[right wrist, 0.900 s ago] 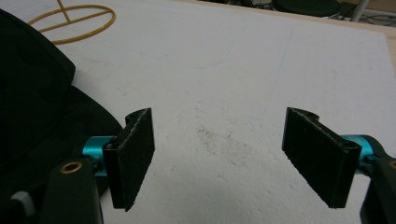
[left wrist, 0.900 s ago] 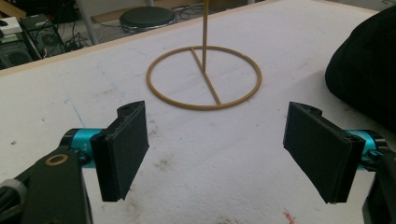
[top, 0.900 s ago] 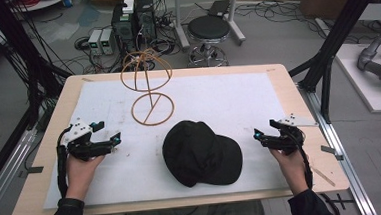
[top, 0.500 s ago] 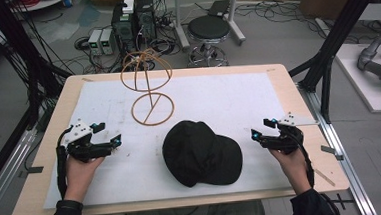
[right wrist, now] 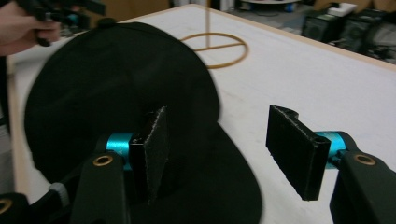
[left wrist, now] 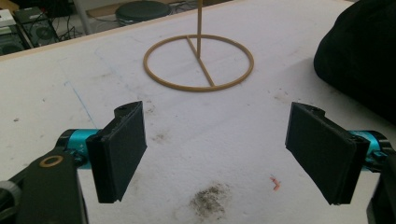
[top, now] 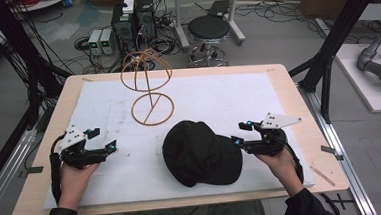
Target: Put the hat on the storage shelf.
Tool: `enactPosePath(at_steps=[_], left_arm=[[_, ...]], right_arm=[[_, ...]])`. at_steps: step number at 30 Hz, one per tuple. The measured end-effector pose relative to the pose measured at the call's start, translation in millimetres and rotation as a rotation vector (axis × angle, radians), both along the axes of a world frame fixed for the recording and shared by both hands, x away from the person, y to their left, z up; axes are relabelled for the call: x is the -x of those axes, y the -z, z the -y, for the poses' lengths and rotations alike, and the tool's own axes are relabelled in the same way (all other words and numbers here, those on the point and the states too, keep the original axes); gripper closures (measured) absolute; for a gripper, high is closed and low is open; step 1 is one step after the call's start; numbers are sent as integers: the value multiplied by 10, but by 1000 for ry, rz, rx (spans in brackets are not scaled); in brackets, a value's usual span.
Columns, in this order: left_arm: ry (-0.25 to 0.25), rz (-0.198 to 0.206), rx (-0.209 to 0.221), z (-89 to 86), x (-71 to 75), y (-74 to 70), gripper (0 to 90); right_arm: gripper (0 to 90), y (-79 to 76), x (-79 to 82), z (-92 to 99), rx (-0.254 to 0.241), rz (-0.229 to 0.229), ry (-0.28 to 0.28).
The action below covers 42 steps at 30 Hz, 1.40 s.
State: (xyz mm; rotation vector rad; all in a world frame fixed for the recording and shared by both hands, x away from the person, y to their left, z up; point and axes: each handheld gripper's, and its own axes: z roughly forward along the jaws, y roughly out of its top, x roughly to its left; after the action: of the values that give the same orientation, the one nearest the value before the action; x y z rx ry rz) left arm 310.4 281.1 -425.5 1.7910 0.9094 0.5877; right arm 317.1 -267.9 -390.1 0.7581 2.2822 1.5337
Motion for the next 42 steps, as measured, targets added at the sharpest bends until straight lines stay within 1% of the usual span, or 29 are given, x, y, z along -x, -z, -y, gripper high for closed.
enactPosePath(at_steps=[2, 5, 7, 9, 10, 12, 14, 15, 18, 20, 22, 23, 25, 26, 27, 28, 30, 31, 32, 33, 34, 36, 38, 40, 41, 42], left_arm=[[8, -5, -5, 15, 1, 13, 201], [17, -9, -10, 35, 8, 28, 202], [21, -11, -13, 37, 11, 30, 203], [21, -14, -12, 36, 17, 34, 203], [21, -14, -12, 33, 18, 38, 203], [19, -21, -15, 29, 17, 47, 203], [22, -24, -15, 23, 15, 53, 204], [25, -26, -13, 23, 15, 56, 203], [29, -27, -16, 30, 13, 59, 204], [36, -29, -18, 36, 11, 61, 205], [41, -31, -19, 44, 8, 66, 206], [41, -32, -20, 48, 7, 67, 207], [44, -32, -20, 46, 7, 67, 207], [43, -31, -19, 45, 7, 67, 208], [43, -32, -19, 44, 7, 67, 208], [42, -33, -22, 44, 6, 68, 208], [42, -35, -24, 46, 4, 71, 208], [41, -35, -23, 48, 5, 71, 208], [42, -33, -25, 49, 6, 70, 208], [43, -31, -25, 49, 8, 68, 208], [43, -31, -26, 50, 11, 66, 209], [44, -30, -26, 50, 10, 67, 210], [43, -32, -25, 50, 6, 68, 210], [47, -32, -24, 55, 8, 65, 210], [49, -30, -25, 60, 10, 61, 210], [50, -29, -25, 63, 11, 60, 210]], right_arm=[[411, -3, 11, -90, 3, 2, -45], [427, 0, 23, -207, 4, -18, -109], [419, 1, 10, -259, 0, -24, -153], [395, -4, 12, -310, -2, -43, -191], [393, -6, 9, -323, -2, -42, -200], [368, -13, 16, -362, 0, -34, -202], [380, -20, 25, -401, 10, -24, -207], [380, -24, 24, -416, 15, -27, -206], [376, -29, -28, -435, 8, -57, -213], [360, -29, -51, -456, 15, -63, -217], [333, -29, -91, -470, 13, -86, -222], [332, -26, -112, -478, 12, -105, -227], [333, -30, -147, -488, -2, -130, -252], [326, -39, -153, -490, -17, -140, -260], [309, -55, -146, -499, -33, -135, -266], [304, -69, -130, -511, -34, -131, -267], [298, -101, -66, -562, -17, -80, -263], [298, -116, -33, -596, -6, -63, -259], [293, -128, -13, -614, 2, -56, -248], [281, -148, 22, -635, 4, -39, -228], [288, -173, 71, -662, 0, -23, -225], [300, -222, 186, -738, 31, 23, -220], [303, -251, 267, -806, 33, 40, -229], [308, -264, 306, -856, 51, 58, -235], [315, -265, 301, -866, 56, 59, -242], [315, -264, 277, -865, 52, 43, -252]])
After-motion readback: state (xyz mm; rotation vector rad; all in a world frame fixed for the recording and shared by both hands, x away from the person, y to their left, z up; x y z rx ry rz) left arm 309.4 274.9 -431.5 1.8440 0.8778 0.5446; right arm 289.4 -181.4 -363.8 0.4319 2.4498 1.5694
